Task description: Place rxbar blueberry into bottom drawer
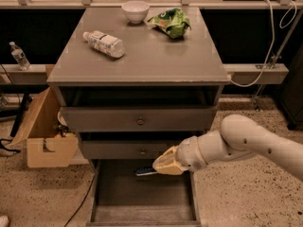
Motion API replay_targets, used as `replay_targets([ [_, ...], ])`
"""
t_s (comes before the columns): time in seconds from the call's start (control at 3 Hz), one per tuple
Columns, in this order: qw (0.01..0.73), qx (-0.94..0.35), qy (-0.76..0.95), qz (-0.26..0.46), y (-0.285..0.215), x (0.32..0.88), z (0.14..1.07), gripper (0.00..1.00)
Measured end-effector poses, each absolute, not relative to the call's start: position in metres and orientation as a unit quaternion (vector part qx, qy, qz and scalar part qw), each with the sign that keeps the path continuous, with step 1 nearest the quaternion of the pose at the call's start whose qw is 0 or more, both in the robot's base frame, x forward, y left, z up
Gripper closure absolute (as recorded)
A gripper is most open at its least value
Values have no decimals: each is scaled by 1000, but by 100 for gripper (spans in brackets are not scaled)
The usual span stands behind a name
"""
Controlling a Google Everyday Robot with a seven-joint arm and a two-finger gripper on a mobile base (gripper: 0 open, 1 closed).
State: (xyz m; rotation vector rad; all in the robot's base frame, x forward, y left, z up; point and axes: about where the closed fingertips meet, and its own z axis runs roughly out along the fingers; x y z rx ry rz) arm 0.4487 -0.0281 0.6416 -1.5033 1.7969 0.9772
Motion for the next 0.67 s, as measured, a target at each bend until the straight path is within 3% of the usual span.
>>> replay_targets([
  [0.33,315,-542,675,389,-7,453,585,100],
  [0.67,315,-542,675,389,-7,453,585,100],
])
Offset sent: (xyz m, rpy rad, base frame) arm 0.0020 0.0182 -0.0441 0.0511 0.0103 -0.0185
